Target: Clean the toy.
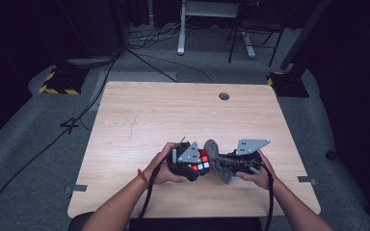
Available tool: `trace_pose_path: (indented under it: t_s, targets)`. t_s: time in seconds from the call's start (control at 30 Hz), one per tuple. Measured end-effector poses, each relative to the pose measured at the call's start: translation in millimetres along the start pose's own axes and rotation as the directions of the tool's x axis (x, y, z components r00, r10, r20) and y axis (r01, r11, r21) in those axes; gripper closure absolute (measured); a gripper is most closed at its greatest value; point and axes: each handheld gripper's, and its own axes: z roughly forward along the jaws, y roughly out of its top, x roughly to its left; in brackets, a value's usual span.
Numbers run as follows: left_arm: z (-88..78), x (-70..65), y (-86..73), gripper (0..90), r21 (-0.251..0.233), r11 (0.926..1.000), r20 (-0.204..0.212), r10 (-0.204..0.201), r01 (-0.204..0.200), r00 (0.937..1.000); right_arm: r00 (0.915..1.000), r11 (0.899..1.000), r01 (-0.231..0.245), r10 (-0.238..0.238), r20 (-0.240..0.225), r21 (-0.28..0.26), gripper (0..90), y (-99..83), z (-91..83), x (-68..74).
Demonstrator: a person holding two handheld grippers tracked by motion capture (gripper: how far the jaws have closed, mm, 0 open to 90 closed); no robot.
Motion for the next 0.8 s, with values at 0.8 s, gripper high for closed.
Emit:
trace_pose_path:
  t_s: [0.8]
  targets:
    - [-1.1, 0.4, 1.6, 33.3, 0.013, 0.9998, -0.016, 0.017, -0.017, 0.9997, 0.9994, 0.999, -0.036, 0.036, 0.003, 0.029, 77.8, -4.0, 6.2, -0.9]
